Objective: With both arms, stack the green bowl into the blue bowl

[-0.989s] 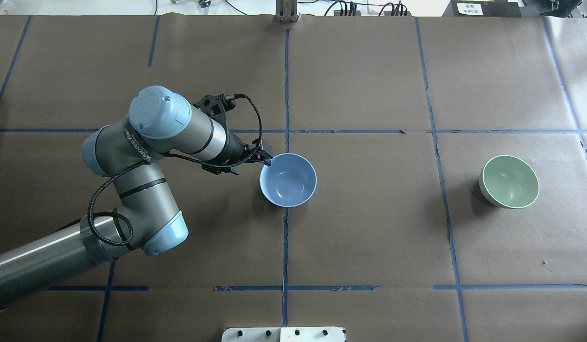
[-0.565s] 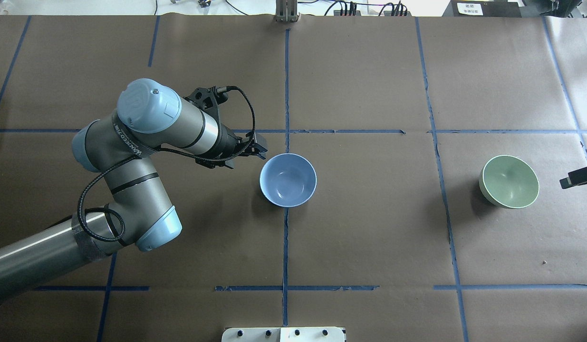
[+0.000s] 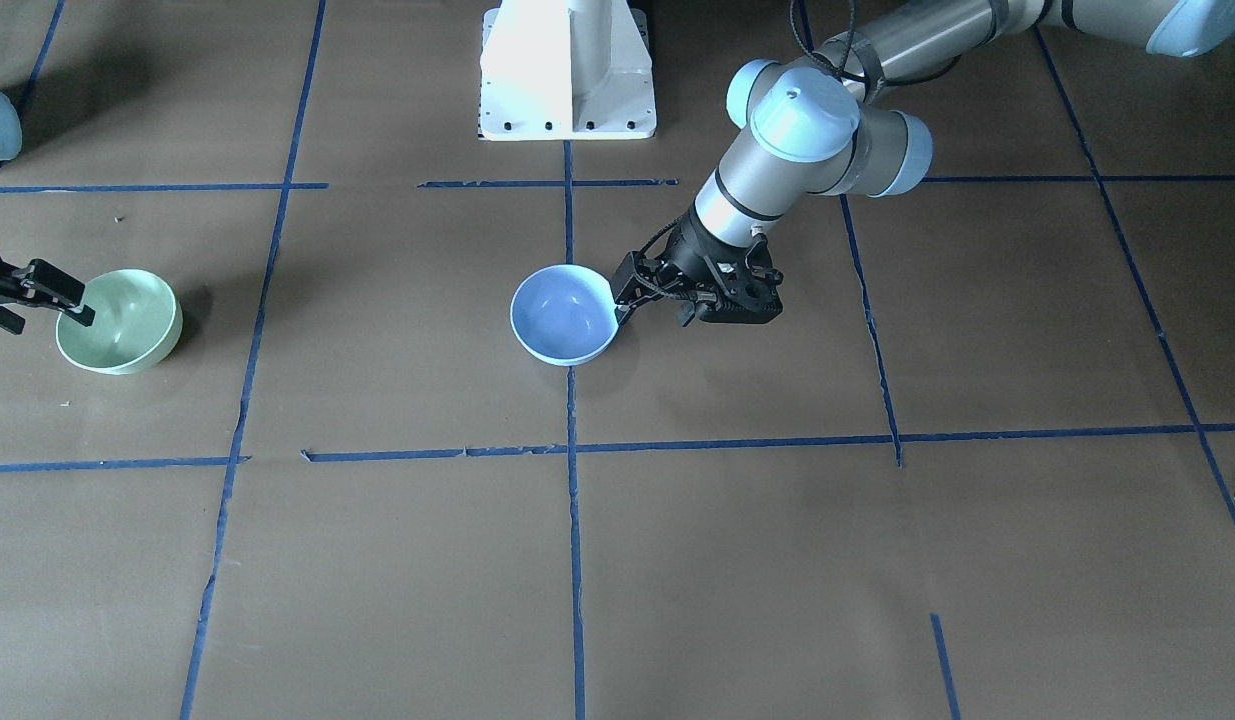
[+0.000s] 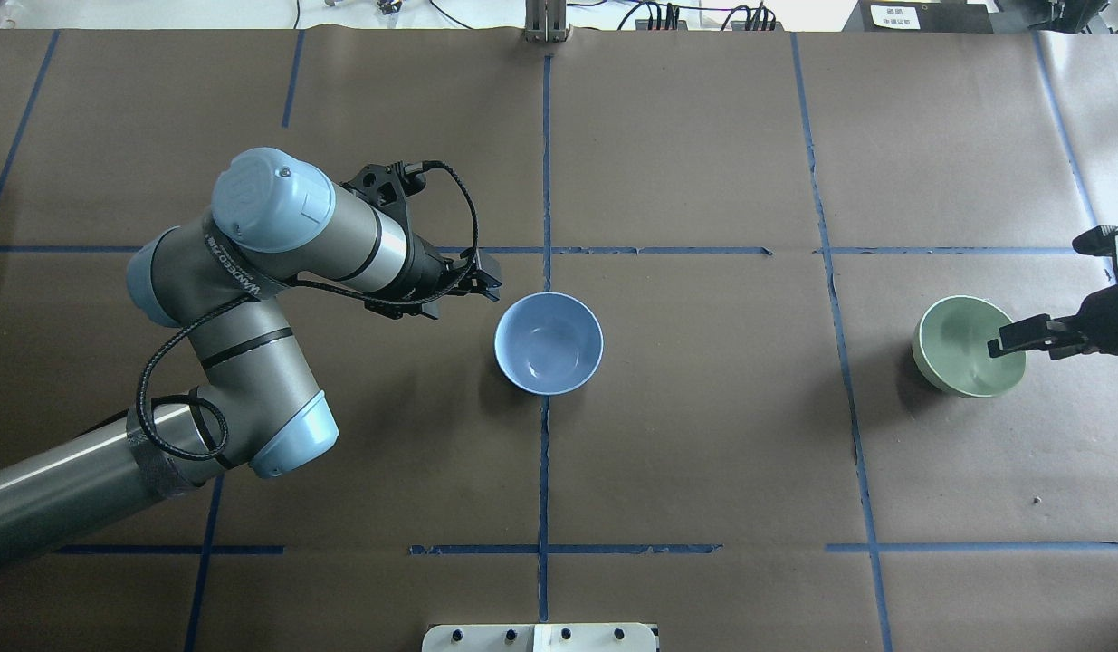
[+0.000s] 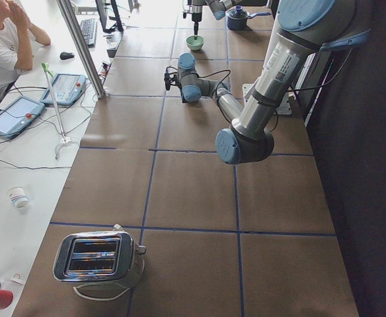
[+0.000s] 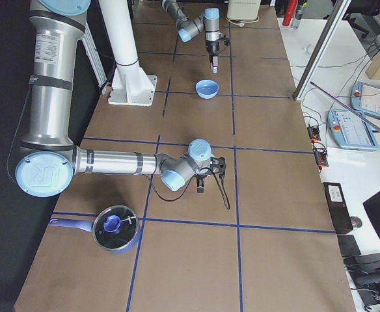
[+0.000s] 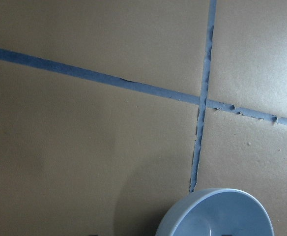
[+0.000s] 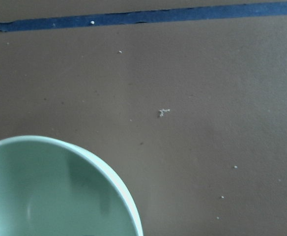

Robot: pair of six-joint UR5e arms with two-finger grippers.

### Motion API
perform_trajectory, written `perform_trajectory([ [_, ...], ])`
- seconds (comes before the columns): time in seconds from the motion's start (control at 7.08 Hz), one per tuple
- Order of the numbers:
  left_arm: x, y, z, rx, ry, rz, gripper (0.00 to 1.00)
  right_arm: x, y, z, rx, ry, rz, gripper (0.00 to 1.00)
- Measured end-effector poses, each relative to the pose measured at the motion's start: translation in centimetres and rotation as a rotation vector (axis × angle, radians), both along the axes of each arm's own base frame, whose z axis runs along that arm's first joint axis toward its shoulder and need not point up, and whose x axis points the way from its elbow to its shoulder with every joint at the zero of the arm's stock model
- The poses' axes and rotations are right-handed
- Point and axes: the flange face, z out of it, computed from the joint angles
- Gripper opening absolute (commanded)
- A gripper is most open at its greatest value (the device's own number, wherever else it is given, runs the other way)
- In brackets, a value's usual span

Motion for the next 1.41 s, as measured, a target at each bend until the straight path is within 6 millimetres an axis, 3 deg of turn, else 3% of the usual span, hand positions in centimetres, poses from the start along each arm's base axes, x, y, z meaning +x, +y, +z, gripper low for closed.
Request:
perform_trajectory([
  [0.14,-0.2,0.1,0.1,0.000,0.001,-0.001,0.87,-1.4,0.2,-0.1,0.001,-0.004,0.007,0.00],
  [0.28,-0.2,0.1,0.0,0.001,0.001,-0.001,0.88,-2.0,0.3,-0.4,0.008,-0.010,0.005,0.00],
  [0.42,-0.3,0.1,0.0,0.002,0.002,-0.002,0.89,-2.2,0.3,-1.6,0.026,-0.029,0.000,0.00],
  [0.57,-0.5,0.0,-0.2,0.004,0.006,-0.005,0.89,-2.5,0.3,-4.2,0.054,-0.064,-0.004,0.00],
  [0.71,-1.2,0.0,-0.7,0.012,0.017,-0.011,0.89,-3.0,0.3,-8.8,0.084,-0.128,-0.004,0.00],
  [0.85,-2.8,0.2,-1.2,0.024,0.034,-0.021,0.89,-4.9,-0.1,-14.6,0.080,-0.210,0.013,0.00],
  [0.99,-5.0,0.3,-1.7,0.038,0.055,-0.036,0.89,-8.9,-0.5,-20.9,0.033,-0.293,0.045,0.00],
  [1.13,-7.5,0.1,-2.1,0.046,0.074,-0.050,0.90,-14.5,-0.9,-27.8,-0.031,-0.355,0.096,0.00],
  [1.27,-9.2,-0.2,-2.1,0.046,0.086,-0.054,0.90,-19.7,-0.5,-33.7,-0.086,-0.377,0.149,0.00],
  [1.41,-10.4,-0.1,-1.6,0.042,0.091,-0.053,0.90,-24.5,0.8,-38.3,-0.123,-0.369,0.197,0.00],
])
